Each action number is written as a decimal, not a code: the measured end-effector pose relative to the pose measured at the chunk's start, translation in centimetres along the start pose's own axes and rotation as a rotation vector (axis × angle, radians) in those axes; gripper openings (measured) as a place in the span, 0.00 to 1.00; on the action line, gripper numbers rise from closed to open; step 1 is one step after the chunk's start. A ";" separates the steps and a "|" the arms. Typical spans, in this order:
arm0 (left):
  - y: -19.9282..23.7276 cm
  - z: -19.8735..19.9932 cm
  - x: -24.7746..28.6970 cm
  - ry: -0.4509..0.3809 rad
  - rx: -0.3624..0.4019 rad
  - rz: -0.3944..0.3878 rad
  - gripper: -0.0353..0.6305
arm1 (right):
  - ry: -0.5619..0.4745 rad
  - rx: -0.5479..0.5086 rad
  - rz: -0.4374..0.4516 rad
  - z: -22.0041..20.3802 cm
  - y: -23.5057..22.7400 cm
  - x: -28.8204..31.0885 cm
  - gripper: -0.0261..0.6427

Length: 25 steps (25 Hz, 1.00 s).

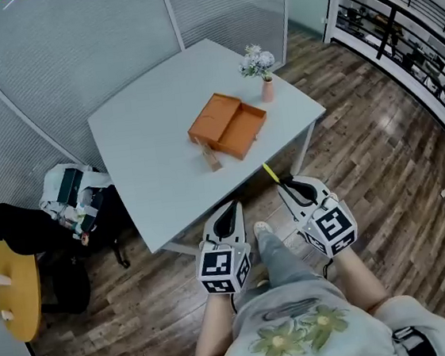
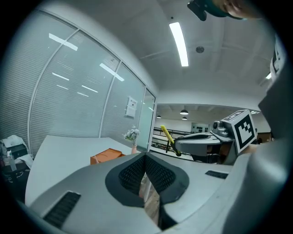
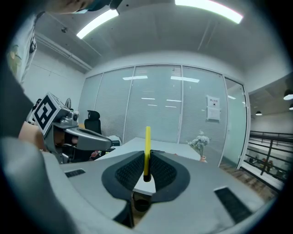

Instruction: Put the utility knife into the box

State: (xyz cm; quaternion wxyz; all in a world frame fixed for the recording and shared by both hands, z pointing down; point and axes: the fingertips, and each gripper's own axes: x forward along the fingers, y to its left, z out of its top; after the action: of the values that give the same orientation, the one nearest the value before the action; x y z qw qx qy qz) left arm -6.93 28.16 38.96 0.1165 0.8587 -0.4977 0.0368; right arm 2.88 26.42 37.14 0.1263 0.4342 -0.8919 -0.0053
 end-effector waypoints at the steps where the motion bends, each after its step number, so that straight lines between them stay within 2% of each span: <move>1: 0.5 0.1 0.7 0.004 0.002 0.000 0.05 | -0.003 0.002 -0.003 0.1 -0.6 0.8 0.10; 13: 6.9 2.8 10.5 0.020 0.023 0.009 0.05 | -0.026 0.006 -0.023 1.8 -8.7 11.1 0.10; 25: 10.2 4.0 20.2 0.069 0.018 0.032 0.05 | -0.009 0.038 0.001 1.1 -17.3 18.5 0.10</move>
State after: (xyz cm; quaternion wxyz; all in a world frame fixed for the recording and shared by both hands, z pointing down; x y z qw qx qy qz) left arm -5.81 5.24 40.42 0.1251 0.8498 -0.5068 0.0728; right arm 5.11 1.19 38.10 0.1141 0.4362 -0.8925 0.0099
